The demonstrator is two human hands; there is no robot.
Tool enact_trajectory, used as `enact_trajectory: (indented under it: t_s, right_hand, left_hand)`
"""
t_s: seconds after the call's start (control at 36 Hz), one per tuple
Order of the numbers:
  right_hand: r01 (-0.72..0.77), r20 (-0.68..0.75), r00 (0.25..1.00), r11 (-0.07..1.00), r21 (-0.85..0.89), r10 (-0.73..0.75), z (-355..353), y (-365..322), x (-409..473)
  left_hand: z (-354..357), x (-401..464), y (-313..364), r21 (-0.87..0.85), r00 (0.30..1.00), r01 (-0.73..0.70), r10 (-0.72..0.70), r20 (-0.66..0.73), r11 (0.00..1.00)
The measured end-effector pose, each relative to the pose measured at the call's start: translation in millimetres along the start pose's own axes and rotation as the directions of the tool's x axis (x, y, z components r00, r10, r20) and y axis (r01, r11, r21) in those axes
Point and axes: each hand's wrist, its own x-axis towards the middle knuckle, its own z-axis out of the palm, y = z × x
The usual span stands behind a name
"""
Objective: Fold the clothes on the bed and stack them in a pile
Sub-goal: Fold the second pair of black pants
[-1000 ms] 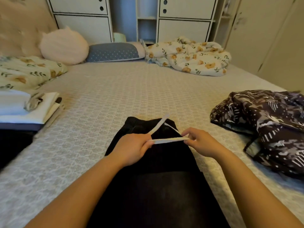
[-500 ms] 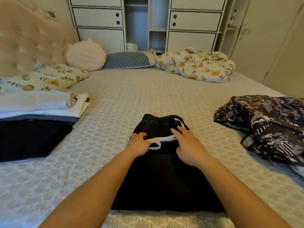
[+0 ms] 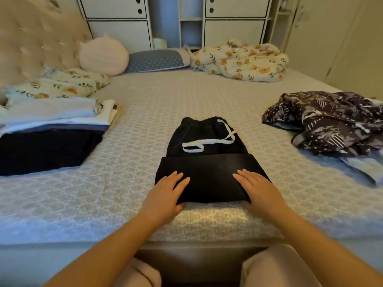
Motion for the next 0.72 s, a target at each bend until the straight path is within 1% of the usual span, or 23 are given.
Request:
enact_trajectory:
  t_s: [0.08, 0.14, 0.22, 0.28, 0.31, 0.33, 0.36, 0.39, 0.44, 0.47, 0.5, 0.53, 0.56, 0.58, 0.64, 0.69, 0.72]
  right_hand:
    - [-0.033, -0.015, 0.999, 0.999, -0.034, 0.032, -7, 3, 3]
    - [-0.062, -0.027, 0.998, 0.997, -0.042, 0.061, -21, 2, 8]
    - [-0.133, 0.022, 0.991, 0.990, -0.047, 0.134, -49, -1, 16]
    - [-0.153, 0.081, 0.985, 0.988, 0.021, 0.151, -69, 2, 20]
    - [-0.140, 0.118, 0.984, 0.988, 0.060, 0.132, -82, 5, 22]
    - [-0.121, 0.180, 0.978, 0.988, 0.101, 0.101, -96, 9, 25]
    - [-0.113, 0.256, 0.964, 0.981, 0.155, 0.070, -111, 14, 26]
    - [-0.122, 0.342, 0.939, 0.967, 0.222, 0.040, -125, 19, 28]
    - [-0.172, 0.504, 0.863, 0.920, 0.353, -0.032, -149, 32, 31]
    - [-0.201, 0.566, 0.821, 0.895, 0.397, -0.067, -159, 39, 33]
    - [-0.228, 0.608, 0.788, 0.870, 0.437, -0.099, -167, 47, 36]
    - [-0.251, 0.621, 0.773, 0.837, 0.487, -0.129, -172, 55, 39]
    - [-0.272, 0.606, 0.783, 0.799, 0.536, -0.139, -176, 63, 43]
    - [-0.290, 0.571, 0.813, 0.769, 0.569, -0.116, -177, 69, 48]
    - [-0.308, 0.460, 0.888, 0.744, 0.593, 0.001, -171, 79, 61]
    - [-0.322, 0.385, 0.919, 0.735, 0.597, 0.090, -154, 86, 77]
    - [-0.328, 0.363, 0.924, 0.727, 0.603, 0.116, -144, 86, 84]
  left_hand:
    - [-3, 0, -1, 0.000, 1.000, 0.029, -0.029, -0.001, 1.000]
    - [-16, 5, -2, 0.051, 0.999, 0.037, -0.036, -0.014, 0.998]
    - [-51, 16, -5, 0.076, 0.994, 0.106, -0.105, -0.009, 0.991]
    - [-76, 27, -9, 0.071, 0.992, 0.113, -0.116, 0.051, 0.991]
    - [-91, 32, -12, 0.058, 0.988, 0.107, -0.113, 0.106, 0.993]
    - [-106, 37, -15, 0.019, 0.976, 0.102, -0.104, 0.190, 0.995]
    - [-123, 42, -18, -0.053, 0.950, 0.105, -0.085, 0.299, 0.993]
    - [-138, 45, -22, -0.152, 0.908, 0.120, -0.047, 0.417, 0.981]
    - [-164, 51, -32, -0.359, 0.776, 0.191, 0.084, 0.625, 0.914]
    - [-173, 55, -39, -0.438, 0.712, 0.232, 0.155, 0.684, 0.868]
    - [-180, 58, -45, -0.491, 0.670, 0.270, 0.205, 0.714, 0.828]
    - [-184, 62, -51, -0.519, 0.652, 0.306, 0.222, 0.725, 0.798]
    - [-186, 67, -57, -0.535, 0.655, 0.339, 0.214, 0.725, 0.774]
    - [-185, 72, -63, -0.546, 0.671, 0.373, 0.189, 0.717, 0.750]
    - [-176, 84, -72, -0.572, 0.729, 0.445, 0.092, 0.679, 0.689]
    - [-160, 94, -79, -0.606, 0.776, 0.514, -0.028, 0.631, 0.606]
    - [-151, 98, -81, -0.624, 0.785, 0.546, -0.080, 0.615, 0.559]
